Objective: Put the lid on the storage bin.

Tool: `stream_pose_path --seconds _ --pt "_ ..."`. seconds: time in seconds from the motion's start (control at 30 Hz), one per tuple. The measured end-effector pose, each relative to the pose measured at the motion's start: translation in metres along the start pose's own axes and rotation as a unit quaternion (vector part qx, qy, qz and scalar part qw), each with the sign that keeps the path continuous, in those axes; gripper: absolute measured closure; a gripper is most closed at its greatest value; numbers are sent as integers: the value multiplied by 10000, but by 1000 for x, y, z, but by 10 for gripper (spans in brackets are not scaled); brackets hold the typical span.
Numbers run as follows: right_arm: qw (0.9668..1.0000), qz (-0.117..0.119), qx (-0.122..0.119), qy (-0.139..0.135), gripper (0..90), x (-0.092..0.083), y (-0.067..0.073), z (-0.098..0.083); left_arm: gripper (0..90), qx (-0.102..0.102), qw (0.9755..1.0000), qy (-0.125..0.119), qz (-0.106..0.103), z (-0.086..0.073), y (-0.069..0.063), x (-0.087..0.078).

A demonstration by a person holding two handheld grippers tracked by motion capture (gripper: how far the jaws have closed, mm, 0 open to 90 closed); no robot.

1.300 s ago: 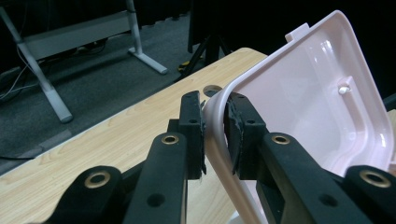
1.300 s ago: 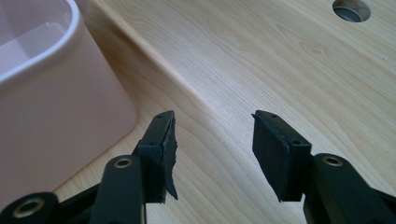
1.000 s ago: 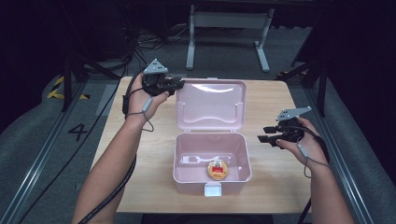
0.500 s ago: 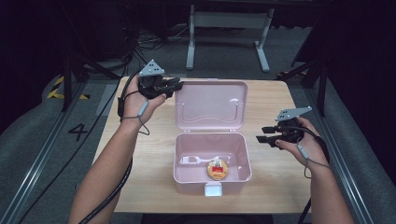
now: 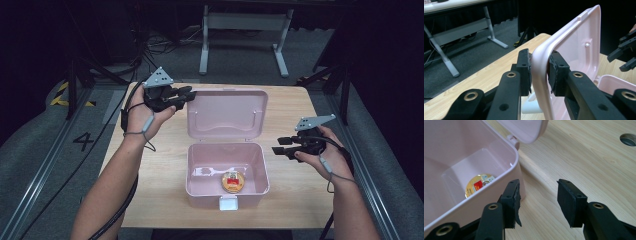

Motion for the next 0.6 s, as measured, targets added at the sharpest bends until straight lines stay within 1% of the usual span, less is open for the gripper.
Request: stream_pose_path --seconds 0.03,0.07,0.1,0.2,0.3,0.37,0.4,0.43,0.5,0.57,0.6 --pt "10000 23 8 -6 546 -1 2 1 732 20 10000 -40 -14 0 0 -1" --pt "10000 37 12 -1 552 -1 3 2 730 -14 10000 -56 -44 0 -2 -2" --pt "10000 61 -15 -33 558 -2 5 3 728 10 10000 -68 -57 0 -2 -3" --pt "9999 153 20 -63 577 -4 10 5 723 48 9999 -100 -63 0 -7 -6" --pt "9997 220 53 0 615 -5 14 5 718 113 9998 -135 -87 0 -11 -10" --pt "9996 273 62 33 670 -6 17 6 713 140 9997 -148 -98 -1 -15 -13" --pt "9995 307 97 59 706 -7 19 6 712 186 9996 -177 -97 0 -16 -14" --pt "9993 336 137 79 730 -8 20 6 710 173 9996 -186 -105 -1 -18 -16" --pt "9993 349 116 65 783 -9 23 8 707 208 9995 -181 -119 -2 -21 -18" --pt "9992 382 83 8 835 -11 26 10 703 250 9994 -216 -116 -2 -22 -20" --pt "9991 409 75 -40 856 -12 28 12 701 240 9994 -222 -141 -3 -24 -21"
Point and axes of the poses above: each handheld gripper's, and its own axes: x roughly forward along the jaws, z roughly out of its top, y roughly to its left, the point moved 7 cm from there along x, roughly forward along the jaws, and after that the axes turned 1 degree about -y, right-handed, at the moved point
